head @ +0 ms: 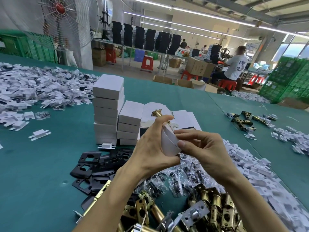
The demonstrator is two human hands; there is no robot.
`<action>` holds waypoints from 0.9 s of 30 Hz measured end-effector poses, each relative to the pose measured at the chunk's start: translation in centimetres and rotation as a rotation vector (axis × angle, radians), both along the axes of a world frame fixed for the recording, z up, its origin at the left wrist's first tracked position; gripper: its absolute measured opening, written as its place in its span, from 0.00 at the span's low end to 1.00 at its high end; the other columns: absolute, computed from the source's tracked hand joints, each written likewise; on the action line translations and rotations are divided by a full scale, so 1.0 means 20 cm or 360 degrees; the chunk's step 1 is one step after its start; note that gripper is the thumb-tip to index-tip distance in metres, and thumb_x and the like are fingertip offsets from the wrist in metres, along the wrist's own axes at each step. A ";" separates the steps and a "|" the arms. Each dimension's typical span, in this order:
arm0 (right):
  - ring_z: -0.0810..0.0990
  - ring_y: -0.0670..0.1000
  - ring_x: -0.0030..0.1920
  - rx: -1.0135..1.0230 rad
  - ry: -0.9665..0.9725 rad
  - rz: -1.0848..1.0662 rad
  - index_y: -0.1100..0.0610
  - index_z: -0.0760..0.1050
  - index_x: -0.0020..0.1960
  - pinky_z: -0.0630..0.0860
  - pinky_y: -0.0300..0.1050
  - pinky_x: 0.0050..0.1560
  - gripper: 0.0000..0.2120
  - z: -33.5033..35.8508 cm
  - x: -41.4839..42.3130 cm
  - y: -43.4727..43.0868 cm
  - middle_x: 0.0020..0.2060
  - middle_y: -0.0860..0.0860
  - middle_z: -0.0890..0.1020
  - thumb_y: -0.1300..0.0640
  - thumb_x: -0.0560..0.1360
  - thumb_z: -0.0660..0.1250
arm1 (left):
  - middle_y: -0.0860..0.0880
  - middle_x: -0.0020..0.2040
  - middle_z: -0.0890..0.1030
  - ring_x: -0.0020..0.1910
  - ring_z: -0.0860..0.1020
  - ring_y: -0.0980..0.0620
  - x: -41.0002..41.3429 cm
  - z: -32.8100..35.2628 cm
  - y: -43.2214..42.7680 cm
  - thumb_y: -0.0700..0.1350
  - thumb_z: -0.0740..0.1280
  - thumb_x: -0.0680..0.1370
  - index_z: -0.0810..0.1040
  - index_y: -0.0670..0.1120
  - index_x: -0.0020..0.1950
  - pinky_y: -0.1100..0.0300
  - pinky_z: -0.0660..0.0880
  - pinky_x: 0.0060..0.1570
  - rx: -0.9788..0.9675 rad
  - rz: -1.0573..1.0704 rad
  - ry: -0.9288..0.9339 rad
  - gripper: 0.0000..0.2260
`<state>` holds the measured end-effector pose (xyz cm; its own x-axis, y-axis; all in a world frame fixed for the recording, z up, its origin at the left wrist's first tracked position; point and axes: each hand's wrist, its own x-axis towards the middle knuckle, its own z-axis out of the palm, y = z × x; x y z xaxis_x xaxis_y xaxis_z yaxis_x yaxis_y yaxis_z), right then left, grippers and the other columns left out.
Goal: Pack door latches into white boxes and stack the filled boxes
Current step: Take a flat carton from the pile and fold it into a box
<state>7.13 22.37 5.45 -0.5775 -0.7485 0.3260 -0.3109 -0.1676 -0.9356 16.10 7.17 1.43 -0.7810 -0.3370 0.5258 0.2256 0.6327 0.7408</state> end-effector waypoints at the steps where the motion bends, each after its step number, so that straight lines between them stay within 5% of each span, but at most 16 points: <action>1: 0.84 0.51 0.56 0.0026 0.0011 0.0036 0.61 0.83 0.53 0.80 0.41 0.51 0.12 0.01 0.00 0.00 0.55 0.51 0.85 0.61 0.70 0.71 | 0.55 0.53 0.74 0.43 0.79 0.52 0.00 0.00 0.00 0.53 0.72 0.63 0.59 0.66 0.70 0.52 0.81 0.37 0.0018 -0.0021 0.0019 0.39; 8: 0.76 0.49 0.66 0.0066 0.0127 0.0210 0.54 0.81 0.62 0.76 0.42 0.61 0.15 0.00 -0.02 0.01 0.62 0.49 0.79 0.59 0.75 0.66 | 0.50 0.51 0.75 0.42 0.79 0.47 0.00 0.02 0.01 0.49 0.74 0.66 0.66 0.55 0.60 0.50 0.80 0.34 0.0233 -0.0097 0.0126 0.27; 14: 0.85 0.53 0.52 -0.0233 0.0132 0.0038 0.54 0.84 0.52 0.81 0.43 0.50 0.10 -0.03 -0.01 -0.02 0.50 0.52 0.86 0.56 0.71 0.73 | 0.47 0.51 0.73 0.43 0.79 0.44 0.01 0.03 0.00 0.49 0.72 0.65 0.61 0.55 0.61 0.47 0.80 0.36 0.0187 -0.0131 -0.0010 0.30; 17: 0.84 0.51 0.51 -0.0322 0.0264 -0.0044 0.53 0.85 0.49 0.80 0.40 0.49 0.11 -0.02 0.00 -0.04 0.47 0.49 0.85 0.48 0.70 0.75 | 0.46 0.51 0.71 0.43 0.78 0.43 0.01 0.04 0.02 0.48 0.72 0.66 0.59 0.54 0.61 0.47 0.79 0.37 0.0193 -0.0171 0.0005 0.29; 22: 0.83 0.48 0.54 -0.0258 0.0414 -0.0081 0.49 0.84 0.50 0.79 0.36 0.48 0.05 -0.02 0.02 -0.05 0.50 0.47 0.84 0.55 0.74 0.73 | 0.46 0.51 0.74 0.45 0.78 0.41 0.00 0.04 0.03 0.47 0.75 0.69 0.66 0.51 0.57 0.42 0.79 0.38 0.0339 -0.0131 0.0150 0.22; 27: 0.83 0.48 0.55 -0.0217 0.0527 -0.0163 0.47 0.84 0.50 0.81 0.40 0.47 0.07 -0.04 0.05 -0.04 0.52 0.46 0.84 0.51 0.73 0.71 | 0.51 0.49 0.75 0.44 0.77 0.47 0.00 0.04 0.03 0.56 0.73 0.68 0.68 0.55 0.54 0.47 0.79 0.38 0.0314 -0.0062 0.0196 0.21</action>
